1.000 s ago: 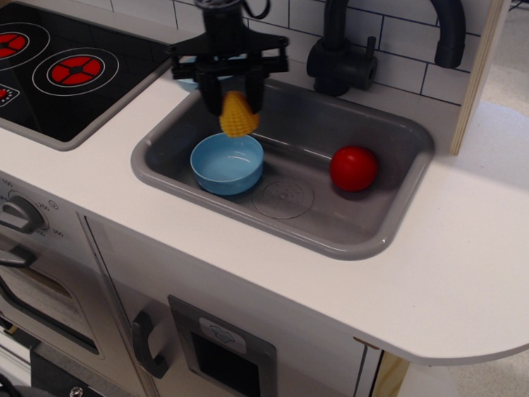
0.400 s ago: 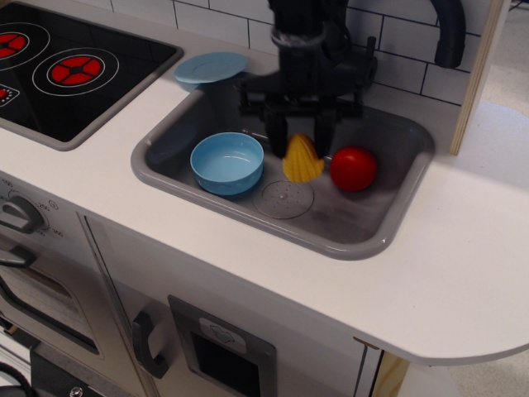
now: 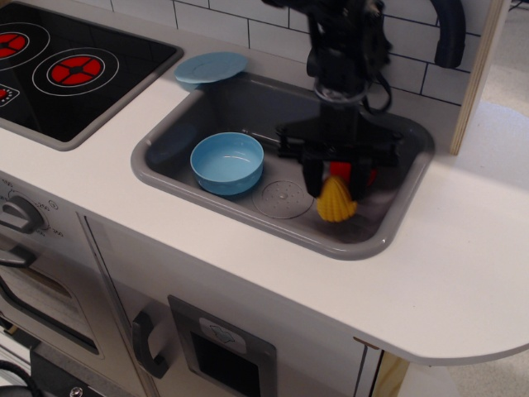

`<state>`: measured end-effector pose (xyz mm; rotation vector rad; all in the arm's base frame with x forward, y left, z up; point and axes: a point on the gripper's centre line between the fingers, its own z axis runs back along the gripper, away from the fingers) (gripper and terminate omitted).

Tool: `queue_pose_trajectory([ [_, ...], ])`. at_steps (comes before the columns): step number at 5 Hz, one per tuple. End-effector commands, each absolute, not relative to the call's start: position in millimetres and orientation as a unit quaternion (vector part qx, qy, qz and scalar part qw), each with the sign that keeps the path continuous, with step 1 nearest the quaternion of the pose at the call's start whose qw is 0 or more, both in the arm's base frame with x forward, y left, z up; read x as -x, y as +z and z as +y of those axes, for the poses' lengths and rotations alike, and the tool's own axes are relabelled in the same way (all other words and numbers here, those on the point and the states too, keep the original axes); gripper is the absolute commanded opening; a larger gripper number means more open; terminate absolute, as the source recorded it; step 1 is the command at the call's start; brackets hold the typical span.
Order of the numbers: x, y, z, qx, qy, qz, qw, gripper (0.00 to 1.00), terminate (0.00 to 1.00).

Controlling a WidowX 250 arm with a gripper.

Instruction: Take corn out of bowl sink

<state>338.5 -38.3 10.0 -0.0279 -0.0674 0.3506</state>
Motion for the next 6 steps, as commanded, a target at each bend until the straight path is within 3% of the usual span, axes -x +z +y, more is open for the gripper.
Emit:
queue_pose_trajectory([
  [1,-346.2,21.6,-49.2,0.006,0.173,-0.042,0.984,1.00,0.00],
  [2,-347.9,19.9,-47.8,-0.006,0.170,-0.035,0.985,1.00,0.00],
  [4,-347.4,65.6,-31.6,0.046,0.153,-0.036,0.987,1.00,0.00],
  [5,-347.4,65.6,-31.6,0.046,0.153,-0.036,0.987,1.00,0.00],
  [6,-347.4,65.6,-31.6,0.046,0.153,-0.036,0.987,1.00,1.00],
])
